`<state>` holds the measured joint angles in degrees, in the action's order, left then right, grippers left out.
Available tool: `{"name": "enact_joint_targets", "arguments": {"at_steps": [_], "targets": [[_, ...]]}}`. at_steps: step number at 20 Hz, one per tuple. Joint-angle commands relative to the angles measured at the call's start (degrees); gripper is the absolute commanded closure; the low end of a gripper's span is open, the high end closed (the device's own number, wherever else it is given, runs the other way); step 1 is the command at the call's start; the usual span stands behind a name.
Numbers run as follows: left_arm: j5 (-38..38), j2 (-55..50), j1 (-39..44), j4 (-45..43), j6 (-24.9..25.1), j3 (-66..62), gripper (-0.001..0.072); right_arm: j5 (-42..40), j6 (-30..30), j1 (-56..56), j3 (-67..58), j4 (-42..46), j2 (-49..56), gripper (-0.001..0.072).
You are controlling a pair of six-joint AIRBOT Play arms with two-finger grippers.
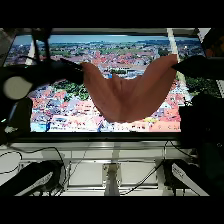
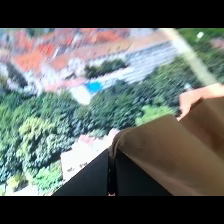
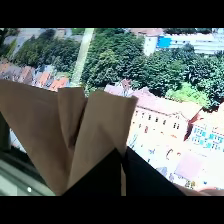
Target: Fold the clothes and pants, and hang the long-sleeved shirts on hangers.
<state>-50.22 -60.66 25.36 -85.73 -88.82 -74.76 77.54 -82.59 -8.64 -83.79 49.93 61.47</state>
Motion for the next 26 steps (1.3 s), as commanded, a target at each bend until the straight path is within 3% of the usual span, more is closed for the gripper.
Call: {"name": "enact_joint_targets", "arguments": {"at_steps": [1, 4, 6, 7, 8, 10, 11, 13, 14, 15, 16, 17, 19, 21, 23, 24, 26], "targets": [[4.6, -12.5, -1.6, -4.3, -3.8, 0.0, 0.0699, -11.6, -0.8, 0.0, -0.1, 2.0, 13.3, 0.0704], [23.7, -22.4, -3.4, -4.3, -12.0, 0.0, 0.0698, -33.0, -4.5, 0.0, -0.1, -1.6, 25.2, 0.0700], [36.8, -26.0, -4.9, -4.3, -17.2, 0.0, 0.0697, -43.4, -7.0, 0.0, -0.1, -10.5, 29.9, 0.0664], [41.0, -26.9, -5.5, -4.3, -17.9, 0.0, 0.0680, -45.9, -6.9, 0.3, -0.1, -15.1, 31.1, 0.0395], [44.2, -27.4, -6.2, -4.3, -17.9, 0.0, 0.0628, -47.4, -6.3, 0.7, -0.3, -16.6, 31.6, -0.0008], [44.8, -27.4, -7.6, -4.3, -17.9, 0.0, 0.0454, -45.5, -0.4, 1.0, -0.3, -15.8, 31.1, 0.0016], [44.1, -27.4, -8.4, -4.3, -17.9, 0.0, 0.0440, -42.8, 3.2, 0.9, -0.3, -14.3, 30.8, 0.0017], [40.8, -27.4, -9.4, -4.3, -17.9, 0.0, 0.0440, -36.7, 4.3, 0.9, -0.4, -11.6, 30.6, 0.0022], [38.1, -27.3, -9.6, -4.3, -17.9, 0.0, 0.0440, -32.7, 4.3, 1.0, -0.4, -11.1, 30.6, 0.0063], [34.8, -27.3, -9.8, -4.3, -17.8, 0.0, 0.0446, -27.7, 4.3, 1.0, -0.4, -10.4, 30.6, 0.0231], [31.9, -27.3, -10.1, -4.3, -17.7, 0.0, 0.0449, -22.7, 4.3, 1.0, -0.4, -9.6, 30.6, 0.0492], [28.9, -27.3, -10.3, -4.3, -17.7, 0.0, 0.0497, -18.5, 4.3, 1.0, -0.4, -8.9, 30.6, 0.0689], [23.8, -27.3, -10.8, -4.2, -17.5, 0.0, 0.0693, -12.4, 6.4, 1.0, -0.3, -7.5, 30.6, 0.0702], [19.5, -26.9, -11.0, -4.3, -16.1, 0.0, 0.0696, -8.9, 8.6, 1.2, 2.4, -7.9, 29.6, 0.0703], [16.8, -25.2, -10.9, -4.3, -7.3, 0.2, 0.0697, -10.1, 12.3, 2.0, 11.5, -10.2, 25.2, 0.0703], [16.0, -24.0, -10.7, -4.3, -3.0, 0.2, 0.0697, -12.0, 13.8, 2.5, 18.0, -13.0, 22.3, 0.0704], [14.8, -21.6, -10.7, -4.2, -1.6, 0.2, 0.0698, -15.1, 19.3, 3.6, 33.8, -24.0, 15.6, 0.0703]]}}
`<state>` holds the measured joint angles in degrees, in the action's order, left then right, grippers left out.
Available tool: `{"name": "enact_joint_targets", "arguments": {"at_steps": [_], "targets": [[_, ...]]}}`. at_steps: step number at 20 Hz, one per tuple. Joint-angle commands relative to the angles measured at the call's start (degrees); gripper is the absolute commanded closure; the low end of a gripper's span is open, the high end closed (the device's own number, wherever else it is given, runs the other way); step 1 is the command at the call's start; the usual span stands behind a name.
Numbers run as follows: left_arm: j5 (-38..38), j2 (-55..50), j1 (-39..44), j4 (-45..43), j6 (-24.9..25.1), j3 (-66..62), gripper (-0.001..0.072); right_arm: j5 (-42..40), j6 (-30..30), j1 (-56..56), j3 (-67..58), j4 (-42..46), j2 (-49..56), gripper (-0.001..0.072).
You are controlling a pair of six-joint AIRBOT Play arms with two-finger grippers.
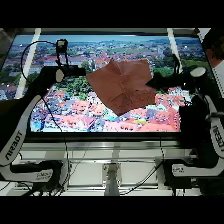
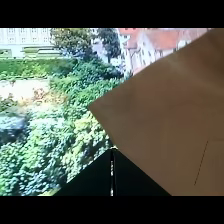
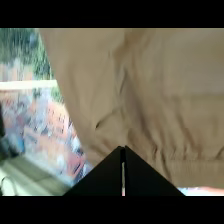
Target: Fold the clothes and pants, and hang the long-sleeved shirts on hangers.
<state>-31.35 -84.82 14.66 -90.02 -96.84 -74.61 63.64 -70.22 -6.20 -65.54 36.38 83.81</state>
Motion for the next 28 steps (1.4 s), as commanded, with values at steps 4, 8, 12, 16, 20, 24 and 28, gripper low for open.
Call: {"name": "enact_joint_targets", "arguments": {"at_steps": [4, 8, 12, 16, 20, 24, 28], "targets": [[-6.3, 5.0, 0.3, 0.0, 6.5, 0.0, 0.0697, -4.7, 9.2, 6.1, 39.8, -28.9, -17.2, 0.0697], [-6.5, 5.0, 1.0, 0.3, 6.4, 0.0, 0.0697, -17.8, -3.7, 14.4, 44.0, -31.3, -18.3, 0.0040], [-6.5, 5.0, 2.0, 0.3, 6.4, 0.0, 0.0697, -31.9, -7.3, 23.9, 43.7, -37.7, -18.3, 0.0041], [-6.5, 5.0, 2.1, 0.3, 6.4, 0.0, 0.0697, -45.3, -11.7, 32.9, 40.5, -38.5, -18.3, 0.0044], [-6.5, 5.0, 2.1, 0.3, 6.4, 0.0, 0.0697, -54.6, -13.3, 38.7, 39.7, -39.8, -17.7, 0.0164], [-6.5, 5.0, 2.1, 0.3, 6.4, 0.0, 0.0696, -53.8, -18.6, 39.9, 39.6, -41.1, -13.9, 0.0161], [-6.5, 5.0, 2.1, 0.3, 6.4, 0.0, 0.0697, -53.7, -19.3, 39.9, 36.1, -41.2, -10.2, 0.0162]]}}
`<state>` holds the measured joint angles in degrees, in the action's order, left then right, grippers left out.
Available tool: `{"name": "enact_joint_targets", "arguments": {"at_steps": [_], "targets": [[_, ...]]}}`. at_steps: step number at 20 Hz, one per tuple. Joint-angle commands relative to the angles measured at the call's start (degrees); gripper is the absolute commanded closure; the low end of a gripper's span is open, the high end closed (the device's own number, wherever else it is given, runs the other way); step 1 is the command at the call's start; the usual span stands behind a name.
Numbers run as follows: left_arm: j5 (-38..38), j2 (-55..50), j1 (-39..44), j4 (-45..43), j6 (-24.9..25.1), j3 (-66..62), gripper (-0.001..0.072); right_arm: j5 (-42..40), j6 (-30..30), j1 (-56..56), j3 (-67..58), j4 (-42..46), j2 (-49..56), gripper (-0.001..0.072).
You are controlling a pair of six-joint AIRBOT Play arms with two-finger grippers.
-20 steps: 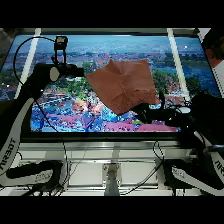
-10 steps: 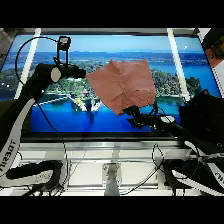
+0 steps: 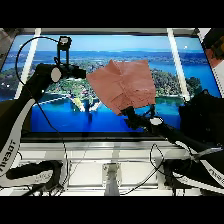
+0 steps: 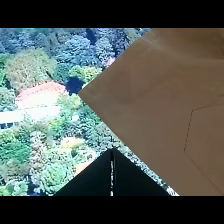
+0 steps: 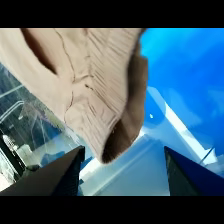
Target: Fold the clothes and pants, and hang the long-sleeved shirts on hangers.
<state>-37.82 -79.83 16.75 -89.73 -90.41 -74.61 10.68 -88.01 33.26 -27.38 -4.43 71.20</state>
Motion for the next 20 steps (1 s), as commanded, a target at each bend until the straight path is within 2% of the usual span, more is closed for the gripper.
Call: {"name": "enact_joint_targets", "arguments": {"at_steps": [1, 5, 6, 7, 8, 10, 11, 12, 15, 17, 18, 20], "targets": [[0.0, 0.0, 0.0, 0.0, 0.0, 0.0, 0.0696, -0.7, -1.6, 0.5, -3.4, -0.3, 3.4, 0.0162], [0.0, 0.0, 0.0, 0.0, 0.0, 0.0, 0.0697, 1.6, -1.5, 0.5, -7.4, 0.3, 7.0, 0.0167], [0.0, 0.0, 0.0, 0.0, 0.0, 0.0, 0.0697, 2.0, -1.5, 0.5, -7.4, 0.4, 7.0, 0.0268], [0.0, 0.0, 0.0, 0.0, 0.0, 0.0, 0.0697, 2.2, -1.5, 0.5, -7.4, 1.2, 7.0, 0.0428], [0.0, 0.0, 0.0, 0.0, 0.0, 0.0, 0.0697, 2.2, -1.5, 0.5, -7.3, 2.0, 7.0, 0.0508], [0.0, 0.0, 0.0, 0.0, 0.0, 0.0, 0.0697, 2.2, -1.5, 0.5, -7.3, 2.1, 7.0, 0.0511], [0.0, 0.0, 0.0, 0.0, 0.0, 0.0, 0.0697, 2.3, -1.5, 0.5, -7.3, 3.0, 7.0, 0.0558], [-0.2, 0.0, -0.1, 0.0, 0.0, 0.0, 0.0697, 3.1, -1.5, 0.3, -7.3, 4.6, 6.9, 0.0697], [-3.6, -0.2, -1.2, 0.3, 0.0, 0.0, 0.0698, 8.8, -1.4, 0.2, -7.3, 13.6, 6.5, 0.0700], [-7.7, -1.2, -3.1, 2.1, 0.2, 0.0, 0.0698, 16.3, -2.8, -2.3, -6.1, 19.6, 6.3, 0.0701], [-9.4, -2.0, -4.3, 5.2, 2.3, 0.0, 0.0698, 20.3, -2.9, -5.0, -4.9, 22.2, 6.3, 0.0701], [-13.6, -3.8, -7.2, 17.6, 12.3, 0.0, 0.0699, 27.9, -2.6, -11.6, -3.3, 28.5, 6.2, 0.0701]]}}
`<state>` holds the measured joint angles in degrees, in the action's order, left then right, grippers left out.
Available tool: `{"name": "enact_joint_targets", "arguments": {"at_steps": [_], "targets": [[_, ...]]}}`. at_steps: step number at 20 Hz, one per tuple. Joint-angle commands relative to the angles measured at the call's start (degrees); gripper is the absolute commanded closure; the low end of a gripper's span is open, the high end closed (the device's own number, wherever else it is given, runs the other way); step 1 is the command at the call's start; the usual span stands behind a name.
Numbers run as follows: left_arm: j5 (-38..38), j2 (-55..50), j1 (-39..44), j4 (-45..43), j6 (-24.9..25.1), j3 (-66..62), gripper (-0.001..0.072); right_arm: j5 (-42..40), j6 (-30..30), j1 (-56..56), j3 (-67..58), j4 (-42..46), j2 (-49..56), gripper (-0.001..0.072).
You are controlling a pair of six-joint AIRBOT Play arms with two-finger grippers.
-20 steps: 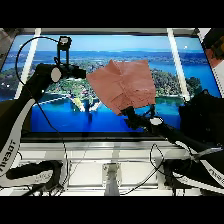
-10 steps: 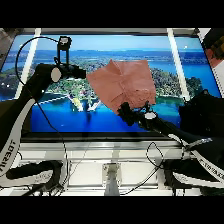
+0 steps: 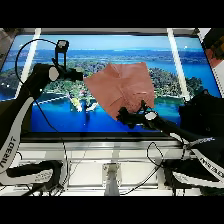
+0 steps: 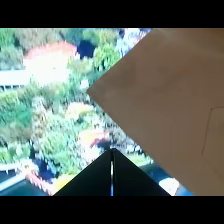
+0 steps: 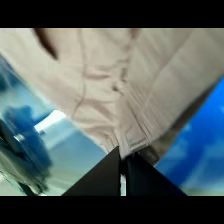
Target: Fold the clothes and pants, and hang the long-sleeved shirts on hangers.
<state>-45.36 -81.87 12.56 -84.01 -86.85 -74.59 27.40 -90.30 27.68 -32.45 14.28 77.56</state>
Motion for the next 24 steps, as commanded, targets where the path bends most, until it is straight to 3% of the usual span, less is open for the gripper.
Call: {"name": "enact_joint_targets", "arguments": {"at_steps": [1, 3, 8, 12, 16, 17, 18, 19, 24], "targets": [[-8.5, -2.7, -4.5, 18.3, 12.7, 0.0, 0.0699, 14.1, 0.0, -9.7, 2.2, 13.2, -0.8, 0.0701], [-13.1, -4.6, -7.1, 26.6, 16.8, 0.0, 0.0698, 18.9, 3.6, -18.6, 2.2, 19.5, -3.4, 0.0702], [-23.3, -10.9, -9.8, 31.7, 17.4, 0.2, 0.0698, 32.0, 14.8, -39.5, 2.1, 22.9, -5.2, 0.0703], [-18.5, -11.6, -9.1, 45.4, 17.5, 8.8, 0.0697, 34.1, 18.4, -45.3, 2.1, 23.6, -4.8, 0.0703], [-16.9, -11.6, -7.6, 57.3, 21.9, 18.3, 0.0681, 34.4, 20.4, -45.4, 0.2, 23.5, -4.8, 0.0703], [-15.9, -11.6, -7.3, 57.2, 21.9, 19.0, 0.0620, 34.6, 20.6, -45.4, -0.4, 23.5, -4.8, 0.0703], [-15.0, -11.6, -7.3, 57.3, 21.9, 19.2, 0.0368, 34.9, 20.6, -45.4, -1.0, 23.5, -4.8, 0.0703], [-14.0, -11.6, -7.3, 57.7, 21.9, 19.2, 0.0273, 35.2, 20.7, -45.4, -1.4, 23.5, -4.8, 0.0702], [-9.2, -11.6, -7.1, 57.1, 21.7, 19.2, 0.0276, 36.1, 21.0, -45.4, -1.8, 23.2, -4.8, 0.0702]]}}
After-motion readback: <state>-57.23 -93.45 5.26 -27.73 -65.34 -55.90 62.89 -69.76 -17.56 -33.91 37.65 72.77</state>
